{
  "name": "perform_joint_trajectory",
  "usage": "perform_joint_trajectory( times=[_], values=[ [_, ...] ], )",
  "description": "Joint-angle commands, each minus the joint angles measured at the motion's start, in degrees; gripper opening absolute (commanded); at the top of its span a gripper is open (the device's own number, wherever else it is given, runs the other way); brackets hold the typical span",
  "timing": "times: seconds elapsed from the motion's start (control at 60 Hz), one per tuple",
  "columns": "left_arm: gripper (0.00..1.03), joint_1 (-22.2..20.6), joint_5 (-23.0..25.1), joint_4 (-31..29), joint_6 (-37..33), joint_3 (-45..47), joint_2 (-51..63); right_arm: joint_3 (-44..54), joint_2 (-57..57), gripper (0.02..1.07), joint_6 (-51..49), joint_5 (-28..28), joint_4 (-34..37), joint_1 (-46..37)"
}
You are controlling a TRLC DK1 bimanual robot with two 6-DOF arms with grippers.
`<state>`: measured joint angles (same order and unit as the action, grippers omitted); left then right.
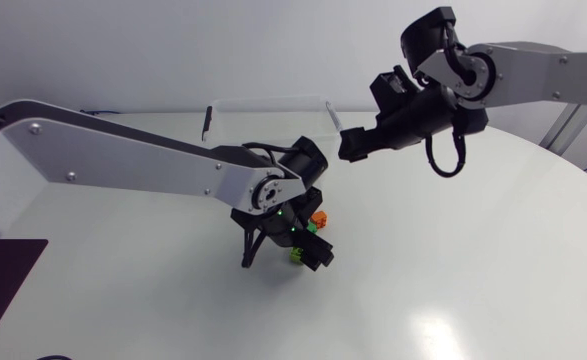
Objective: Place the duplo bricks in the container
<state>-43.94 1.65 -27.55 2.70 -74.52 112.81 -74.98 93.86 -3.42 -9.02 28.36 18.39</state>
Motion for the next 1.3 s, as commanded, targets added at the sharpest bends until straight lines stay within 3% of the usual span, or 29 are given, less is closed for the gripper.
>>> perform_joint_trajectory(
  times=[0.0, 0.133, 0.267, 0.383, 0.483, 0.533, 0.95, 1.283],
  values=[
    [0.84, 0.35, 0.46, -2.07, 2.22, -2.56, 2.76, 4.93, -2.81, 1.02, 0.08, -0.65, -1.29, -0.38],
    [0.84, 0.35, 0.37, -4.09, 2.93, -4.58, 4.87, 10.29, -5.18, 1.02, -0.36, -1.79, -2.78, -1.17],
    [0.73, 0.44, 0.37, -6.2, 3.98, -7.39, 6.63, 14.78, -6.59, 1.02, -0.8, -3.11, -3.75, -2.22],
    [0.57, -0.09, 0.37, -6.64, 4.16, -7.92, 7.42, 17.94, -7.2, 1.02, -1.59, -3.55, -4.19, -2.22],
    [0.34, 0.09, 0.37, -6.99, 4.6, -8.54, 8.91, 20.58, -7.2, 1.02, -1.94, -3.64, -5.6, -1.61],
    [0.3, 0.35, 0.37, -7.69, 5.04, -8.71, 9.35, 21.54, -6.85, 1.02, -1.94, -3.64, -6.65, -1.08],
    [0.28, 2.37, 1.07, -9.01, 4.33, -3.35, -0.31, 18.47, 6.15, 1.02, -0.45, 0.75, -13.77, 4.37],
    [0.28, 8.79, 1.07, -6.2, 1.78, -1.5, -16.57, 10.2, 13.1, 1.02, 1.93, 4.89, -13.59, 6.39]
  ],
)
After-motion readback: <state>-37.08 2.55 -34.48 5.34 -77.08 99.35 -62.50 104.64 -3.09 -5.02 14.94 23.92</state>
